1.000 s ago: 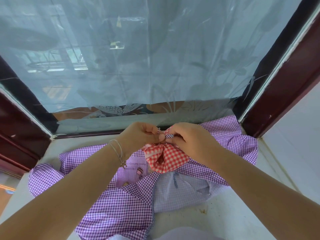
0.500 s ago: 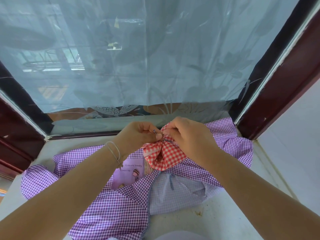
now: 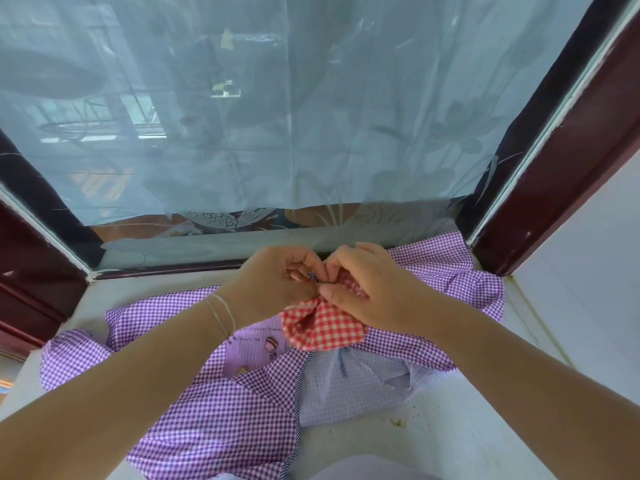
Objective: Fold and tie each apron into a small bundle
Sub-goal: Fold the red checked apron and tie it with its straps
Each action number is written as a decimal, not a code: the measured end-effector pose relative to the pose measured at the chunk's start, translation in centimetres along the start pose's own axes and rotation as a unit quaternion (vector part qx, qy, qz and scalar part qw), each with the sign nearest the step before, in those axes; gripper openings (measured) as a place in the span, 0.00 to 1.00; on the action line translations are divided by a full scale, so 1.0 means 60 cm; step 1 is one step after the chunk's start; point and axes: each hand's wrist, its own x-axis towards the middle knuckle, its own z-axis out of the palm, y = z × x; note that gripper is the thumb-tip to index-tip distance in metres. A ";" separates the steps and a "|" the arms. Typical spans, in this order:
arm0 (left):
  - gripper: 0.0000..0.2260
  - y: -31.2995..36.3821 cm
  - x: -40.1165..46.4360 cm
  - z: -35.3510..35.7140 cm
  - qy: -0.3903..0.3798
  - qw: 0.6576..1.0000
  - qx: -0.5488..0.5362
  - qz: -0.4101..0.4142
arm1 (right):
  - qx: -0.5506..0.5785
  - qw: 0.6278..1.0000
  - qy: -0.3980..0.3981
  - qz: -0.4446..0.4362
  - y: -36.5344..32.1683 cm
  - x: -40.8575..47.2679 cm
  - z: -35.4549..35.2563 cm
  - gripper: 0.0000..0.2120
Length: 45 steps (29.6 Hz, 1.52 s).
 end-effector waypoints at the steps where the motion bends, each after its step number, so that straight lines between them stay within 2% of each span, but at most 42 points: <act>1: 0.09 0.002 -0.002 0.000 0.000 1.000 0.009 0.014 | 0.024 0.999 -0.016 0.023 0.001 0.005 -0.002 0.11; 5: 0.11 0.002 -0.004 0.003 0.008 0.997 0.054 0.046 | 0.056 0.987 -0.111 0.105 0.002 0.016 -0.013 0.11; 7: 0.10 0.002 -0.004 0.006 0.033 0.988 0.118 0.089 | 0.069 0.985 -0.106 0.117 -0.003 0.014 -0.016 0.12; 11: 0.02 0.003 -0.006 0.009 0.098 0.938 0.249 0.221 | 0.095 0.984 -0.066 0.135 -0.019 0.017 -0.024 0.12; 13: 0.09 0.003 -0.006 0.011 0.124 0.908 0.300 0.266 | 0.119 0.978 -0.069 0.155 -0.019 0.020 -0.035 0.10; 15: 0.11 0.003 -0.007 0.014 0.148 0.871 0.347 0.314 | 0.149 0.969 -0.097 0.170 -0.016 0.022 -0.049 0.07; 18: 0.07 -0.006 -0.009 0.018 0.150 0.835 0.380 0.368 | 0.153 0.965 -0.134 0.166 -0.012 0.025 -0.069 0.07; 21: 0.06 -0.015 -0.008 0.013 0.150 0.821 0.378 0.401 | 0.129 0.971 -0.141 0.141 -0.013 0.029 -0.085 0.06; 25: 0.04 -0.012 -0.003 0.003 0.169 0.836 0.324 0.410 | 0.120 0.979 -0.121 0.111 -0.020 0.032 -0.098 0.04; 28: 0.04 -0.005 0.002 -0.004 0.187 0.831 0.318 0.416 | 0.096 0.988 -0.084 0.091 -0.028 0.034 -0.100 0.05; 31: 0.06 0.004 0.009 -0.012 0.204 0.821 0.334 0.416 | 0.028 0.997 -0.025 0.068 -0.033 0.035 -0.089 0.01; 33: 0.08 0.008 0.013 -0.020 0.220 0.824 0.330 0.405 | -0.050 0.998 0.034 0.032 -0.033 0.035 -0.080 0.02; 36: 0.07 0.008 0.013 -0.029 0.229 0.840 0.302 0.388 | -0.110 0.990 0.089 -0.013 -0.028 0.032 -0.079 0.06; 42: 0.07 -0.004 0.016 -0.029 0.226 0.858 0.254 0.385 | -0.176 0.975 0.130 -0.047 -0.022 0.027 -0.078 0.06; 45: 0.07 -0.008 0.023 -0.017 0.232 0.891 0.177 0.348 | -0.207 0.961 0.179 -0.041 -0.018 0.021 -0.068 0.06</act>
